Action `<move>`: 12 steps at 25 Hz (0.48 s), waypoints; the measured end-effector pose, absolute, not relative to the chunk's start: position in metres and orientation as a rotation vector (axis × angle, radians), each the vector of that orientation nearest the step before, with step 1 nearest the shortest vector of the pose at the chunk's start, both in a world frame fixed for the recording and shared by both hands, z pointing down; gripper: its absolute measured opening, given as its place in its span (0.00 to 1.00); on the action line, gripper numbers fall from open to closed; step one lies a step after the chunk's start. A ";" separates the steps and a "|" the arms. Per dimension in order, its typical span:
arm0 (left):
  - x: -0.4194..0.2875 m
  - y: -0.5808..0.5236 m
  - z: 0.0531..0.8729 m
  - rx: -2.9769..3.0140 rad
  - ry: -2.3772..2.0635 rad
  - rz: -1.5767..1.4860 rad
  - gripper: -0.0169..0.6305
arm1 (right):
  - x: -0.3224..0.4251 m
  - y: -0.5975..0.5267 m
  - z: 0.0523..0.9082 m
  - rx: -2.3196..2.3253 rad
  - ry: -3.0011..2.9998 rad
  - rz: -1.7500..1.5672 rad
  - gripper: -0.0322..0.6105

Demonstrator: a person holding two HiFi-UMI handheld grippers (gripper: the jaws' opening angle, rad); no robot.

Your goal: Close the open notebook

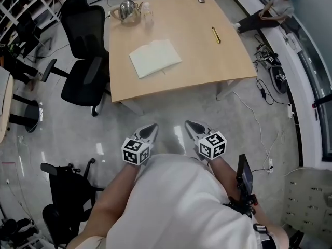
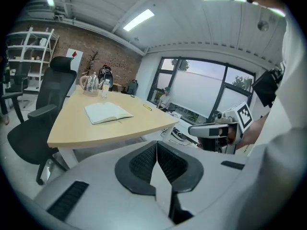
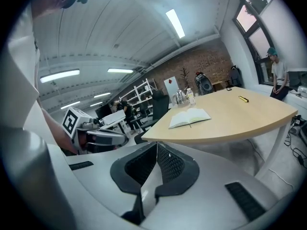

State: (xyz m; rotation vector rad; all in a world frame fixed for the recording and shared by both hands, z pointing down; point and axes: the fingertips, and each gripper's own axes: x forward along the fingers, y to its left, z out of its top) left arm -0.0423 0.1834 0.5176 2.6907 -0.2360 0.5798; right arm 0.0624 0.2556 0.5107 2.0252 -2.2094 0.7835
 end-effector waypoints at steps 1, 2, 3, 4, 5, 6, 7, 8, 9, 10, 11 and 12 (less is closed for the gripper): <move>-0.044 0.174 0.518 2.690 -0.243 0.577 0.04 | 0.064 0.247 0.510 2.024 -2.206 0.778 0.08; -0.046 0.166 0.518 2.689 -0.251 0.573 0.04 | 0.065 0.238 0.510 2.022 -2.203 0.772 0.08; -0.049 0.158 0.518 2.688 -0.260 0.570 0.04 | 0.066 0.230 0.509 2.019 -2.203 0.766 0.08; -0.051 0.150 0.518 2.687 -0.269 0.566 0.04 | 0.066 0.221 0.508 2.014 -2.204 0.759 0.08; -0.054 0.142 0.518 2.686 -0.277 0.561 0.04 | 0.066 0.212 0.507 2.009 -2.206 0.751 0.08; -0.056 0.135 0.519 2.686 -0.285 0.557 0.04 | 0.065 0.203 0.506 2.002 -2.209 0.741 0.08; -0.059 0.128 0.519 2.686 -0.293 0.554 0.04 | 0.064 0.195 0.505 1.994 -2.213 0.730 0.08; -0.061 0.121 0.519 2.684 -0.302 0.551 0.04 | 0.063 0.186 0.504 1.983 -2.217 0.719 0.08; -0.064 0.115 0.519 2.682 -0.314 0.548 0.04 | 0.060 0.179 0.503 1.970 -2.223 0.711 0.08; -0.067 0.109 0.519 2.679 -0.327 0.543 0.04 | 0.058 0.173 0.502 1.956 -2.230 0.706 0.08; -0.070 0.104 0.519 2.675 -0.340 0.538 0.04 | 0.055 0.167 0.501 1.940 -2.238 0.702 0.08; -0.073 0.100 0.518 2.671 -0.353 0.533 0.04 | 0.052 0.163 0.501 1.925 -2.244 0.699 0.08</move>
